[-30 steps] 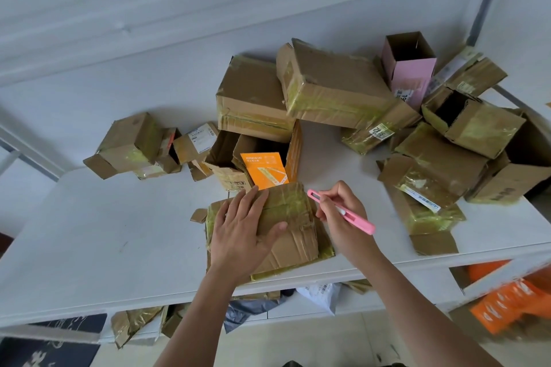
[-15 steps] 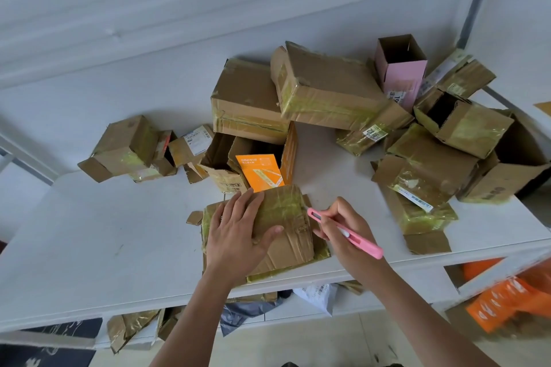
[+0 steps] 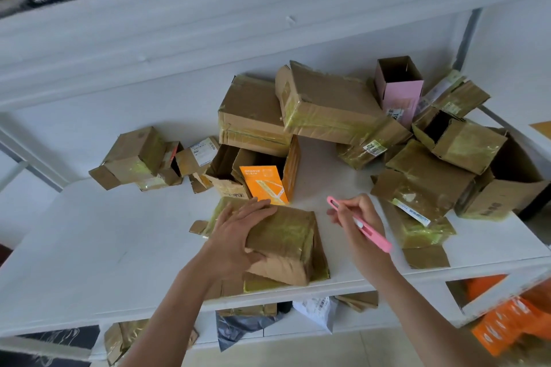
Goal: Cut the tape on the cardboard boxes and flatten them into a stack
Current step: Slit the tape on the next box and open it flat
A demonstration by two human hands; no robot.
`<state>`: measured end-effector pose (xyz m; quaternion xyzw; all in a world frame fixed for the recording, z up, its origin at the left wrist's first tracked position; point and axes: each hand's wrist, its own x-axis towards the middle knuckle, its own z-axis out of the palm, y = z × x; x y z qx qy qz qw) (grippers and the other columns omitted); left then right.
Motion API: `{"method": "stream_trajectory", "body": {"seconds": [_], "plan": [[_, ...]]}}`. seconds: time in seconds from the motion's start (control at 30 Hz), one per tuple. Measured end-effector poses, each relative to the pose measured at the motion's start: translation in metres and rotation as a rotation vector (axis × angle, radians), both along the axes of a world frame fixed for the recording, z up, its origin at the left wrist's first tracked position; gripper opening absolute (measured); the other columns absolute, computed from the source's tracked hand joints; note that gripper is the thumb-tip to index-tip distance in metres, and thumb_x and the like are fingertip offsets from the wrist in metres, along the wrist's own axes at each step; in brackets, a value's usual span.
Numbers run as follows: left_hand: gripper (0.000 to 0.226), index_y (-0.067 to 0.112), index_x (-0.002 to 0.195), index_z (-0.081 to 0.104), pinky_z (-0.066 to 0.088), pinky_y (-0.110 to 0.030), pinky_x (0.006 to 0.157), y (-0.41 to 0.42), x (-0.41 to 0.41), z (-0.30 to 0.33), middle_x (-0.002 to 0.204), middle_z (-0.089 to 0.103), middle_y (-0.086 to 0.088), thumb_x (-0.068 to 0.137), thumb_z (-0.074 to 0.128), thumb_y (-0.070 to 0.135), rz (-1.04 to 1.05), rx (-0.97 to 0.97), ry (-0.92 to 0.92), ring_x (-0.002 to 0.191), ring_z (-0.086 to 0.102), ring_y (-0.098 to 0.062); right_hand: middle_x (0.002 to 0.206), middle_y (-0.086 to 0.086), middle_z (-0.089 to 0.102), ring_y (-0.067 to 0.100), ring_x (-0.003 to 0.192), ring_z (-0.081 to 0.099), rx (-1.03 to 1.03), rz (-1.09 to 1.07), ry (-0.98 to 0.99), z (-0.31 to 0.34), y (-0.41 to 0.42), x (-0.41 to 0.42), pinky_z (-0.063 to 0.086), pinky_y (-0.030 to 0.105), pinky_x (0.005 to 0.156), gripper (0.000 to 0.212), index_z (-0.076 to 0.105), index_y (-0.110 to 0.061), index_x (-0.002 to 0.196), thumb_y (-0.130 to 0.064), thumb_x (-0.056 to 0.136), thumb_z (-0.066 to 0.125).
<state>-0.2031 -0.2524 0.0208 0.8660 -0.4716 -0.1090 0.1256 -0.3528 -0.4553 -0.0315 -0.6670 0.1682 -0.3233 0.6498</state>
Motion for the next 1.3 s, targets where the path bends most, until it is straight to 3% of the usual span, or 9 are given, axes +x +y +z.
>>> {"method": "stream_trajectory", "body": {"seconds": [0.1, 0.2, 0.33, 0.53, 0.67, 0.83, 1.0, 1.17, 1.3], "plan": [[0.087, 0.045, 0.146, 0.036, -0.018, -0.04, 0.117, 0.002, 0.0, -0.001, 0.157, 0.007, 0.026, 0.079, 0.071, 0.002, -0.043, -0.05, -0.044, 0.147, -0.016, -0.001, 0.094, 0.01, 0.071, 0.021, 0.09, 0.071, -0.03, 0.037, 0.011, 0.007, 0.005, 0.015, 0.057, 0.037, 0.075, 0.005, 0.051, -0.007, 0.095, -0.008, 0.1, 0.052], [0.087, 0.041, 0.143, 0.044, 0.006, -0.049, 0.121, 0.003, -0.011, -0.002, 0.154, 0.018, 0.008, 0.074, 0.053, -0.011, 0.22, -0.207, -0.064, 0.147, 0.003, -0.019, 0.08, 0.019, 0.062, 0.032, 0.071, 0.062, -0.111, 0.038, 0.031, 0.008, 0.019, 0.023, 0.048, 0.045, 0.059, 0.009, 0.05, -0.014, 0.092, -0.015, 0.1, 0.054], [0.064, 0.023, 0.153, 0.02, 0.02, -0.047, 0.116, -0.006, -0.031, 0.003, 0.142, 0.022, -0.002, 0.095, 0.045, 0.012, 0.763, -0.416, 0.344, 0.139, 0.015, -0.028, 0.074, 0.003, 0.06, 0.014, 0.061, 0.056, -0.135, -0.004, 0.003, 0.006, 0.033, 0.024, 0.044, 0.027, 0.051, 0.005, 0.052, -0.015, 0.095, -0.012, 0.099, 0.055], [0.107, 0.008, 0.152, 0.008, 0.034, -0.048, 0.113, -0.013, -0.025, 0.003, 0.153, 0.009, -0.007, 0.079, 0.079, 0.04, 1.05, -0.428, 0.475, 0.14, 0.026, -0.036, 0.072, 0.0, 0.057, 0.013, 0.057, 0.052, -0.173, 0.057, 0.0, 0.002, 0.047, 0.028, 0.042, 0.027, 0.048, 0.004, 0.052, -0.014, 0.096, -0.017, 0.099, 0.052], [0.087, 0.01, 0.141, 0.026, 0.05, -0.05, 0.098, -0.011, -0.021, 0.001, 0.138, 0.044, -0.009, 0.078, 0.082, 0.032, 1.013, -0.5, 0.636, 0.124, 0.05, -0.031, 0.076, -0.007, 0.061, 0.012, 0.064, 0.06, -0.124, 0.09, 0.018, 0.002, 0.049, 0.028, 0.05, 0.03, 0.055, 0.002, 0.054, -0.014, 0.1, -0.016, 0.101, 0.053], [0.064, 0.015, 0.142, 0.039, 0.056, -0.036, 0.084, -0.015, -0.015, 0.017, 0.128, 0.053, 0.001, 0.088, 0.073, 0.021, 0.848, -0.384, 0.601, 0.107, 0.06, -0.024, 0.086, 0.003, 0.071, 0.016, 0.083, 0.073, -0.008, 0.13, -0.012, 0.007, 0.048, 0.026, 0.06, 0.039, 0.068, 0.008, 0.052, -0.007, 0.104, -0.014, 0.102, 0.051], [0.108, 0.014, 0.151, 0.014, 0.043, -0.033, 0.096, -0.04, -0.035, 0.017, 0.142, 0.025, -0.011, 0.074, 0.074, 0.062, 0.796, -0.159, 0.512, 0.126, 0.045, -0.032, 0.087, 0.015, 0.067, 0.029, 0.083, 0.072, 0.044, 0.122, -0.021, 0.005, 0.047, 0.032, 0.06, 0.054, 0.072, 0.005, 0.053, -0.012, 0.103, -0.017, 0.102, 0.052], [0.109, 0.018, 0.152, 0.014, 0.048, -0.041, 0.096, -0.04, -0.031, 0.03, 0.128, 0.029, -0.007, 0.07, 0.08, 0.047, 0.756, -0.116, 0.429, 0.115, 0.045, -0.031, 0.08, -0.006, 0.069, 0.007, 0.062, 0.063, -0.018, 0.013, -0.06, 0.004, 0.039, 0.027, 0.049, 0.02, 0.054, 0.003, 0.053, -0.015, 0.1, -0.018, 0.1, 0.054], [0.115, 0.038, 0.152, 0.019, 0.052, -0.047, 0.093, -0.021, -0.012, 0.052, 0.119, 0.035, 0.006, 0.056, 0.082, 0.035, 0.558, -0.061, 0.335, 0.111, 0.045, -0.021, 0.101, 0.002, 0.07, 0.028, 0.092, 0.072, 0.159, -0.126, -0.161, 0.002, 0.021, 0.028, 0.058, 0.043, 0.079, 0.006, 0.053, -0.017, 0.1, -0.022, 0.097, 0.053]]}}
